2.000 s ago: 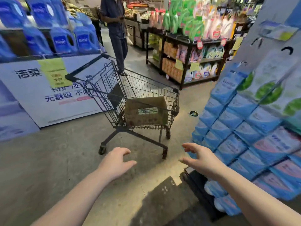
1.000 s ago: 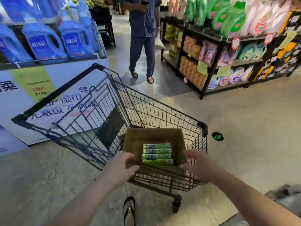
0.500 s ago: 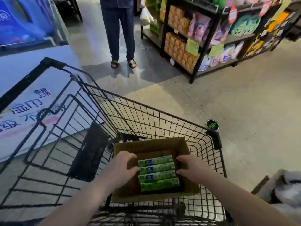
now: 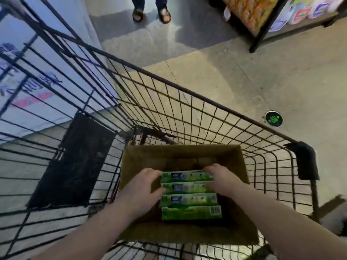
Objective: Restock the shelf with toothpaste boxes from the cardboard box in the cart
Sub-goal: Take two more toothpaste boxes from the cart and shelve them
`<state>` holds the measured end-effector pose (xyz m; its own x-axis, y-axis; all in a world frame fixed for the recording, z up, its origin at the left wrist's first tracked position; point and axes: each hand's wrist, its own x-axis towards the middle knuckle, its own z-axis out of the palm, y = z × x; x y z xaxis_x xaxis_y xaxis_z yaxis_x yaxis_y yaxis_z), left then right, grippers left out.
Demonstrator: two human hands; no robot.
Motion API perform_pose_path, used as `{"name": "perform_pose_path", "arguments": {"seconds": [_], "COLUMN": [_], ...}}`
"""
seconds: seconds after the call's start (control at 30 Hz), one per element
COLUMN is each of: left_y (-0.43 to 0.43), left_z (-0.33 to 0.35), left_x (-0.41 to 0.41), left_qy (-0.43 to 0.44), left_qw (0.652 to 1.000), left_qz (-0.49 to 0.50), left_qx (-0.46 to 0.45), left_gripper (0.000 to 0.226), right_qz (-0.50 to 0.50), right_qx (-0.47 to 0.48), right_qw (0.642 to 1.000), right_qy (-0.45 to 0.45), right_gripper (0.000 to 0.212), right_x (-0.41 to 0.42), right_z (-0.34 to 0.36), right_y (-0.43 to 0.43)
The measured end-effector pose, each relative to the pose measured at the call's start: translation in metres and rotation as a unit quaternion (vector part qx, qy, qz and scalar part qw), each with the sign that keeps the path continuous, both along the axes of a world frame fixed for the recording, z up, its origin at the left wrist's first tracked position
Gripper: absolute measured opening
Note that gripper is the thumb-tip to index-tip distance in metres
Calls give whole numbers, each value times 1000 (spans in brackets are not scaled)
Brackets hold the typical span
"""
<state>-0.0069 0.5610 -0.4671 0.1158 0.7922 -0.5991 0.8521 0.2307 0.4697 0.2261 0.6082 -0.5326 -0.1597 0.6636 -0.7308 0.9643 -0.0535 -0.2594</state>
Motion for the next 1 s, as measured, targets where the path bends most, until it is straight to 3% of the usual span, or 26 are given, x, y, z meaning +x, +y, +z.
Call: {"name": "perform_pose_path", "arguments": {"seconds": [0.43, 0.7, 1.0], "left_y": [10, 8, 14], "left_z": [-60, -68, -82], "left_x": [1, -8, -17], "left_qy": [-1, 12, 25], "left_qw": [1000, 999, 997], "left_qz": [18, 39, 70], "left_qx": [-2, 1, 1], "left_gripper": [47, 47, 49], "right_qz": [86, 37, -28], "right_qx": [-59, -12, 78], "right_qw": [994, 999, 991], "right_qy": [-40, -25, 103], "right_gripper": [83, 56, 57], "right_x": [12, 9, 26], "right_z": [-76, -74, 10], "right_y": [6, 6, 4]}}
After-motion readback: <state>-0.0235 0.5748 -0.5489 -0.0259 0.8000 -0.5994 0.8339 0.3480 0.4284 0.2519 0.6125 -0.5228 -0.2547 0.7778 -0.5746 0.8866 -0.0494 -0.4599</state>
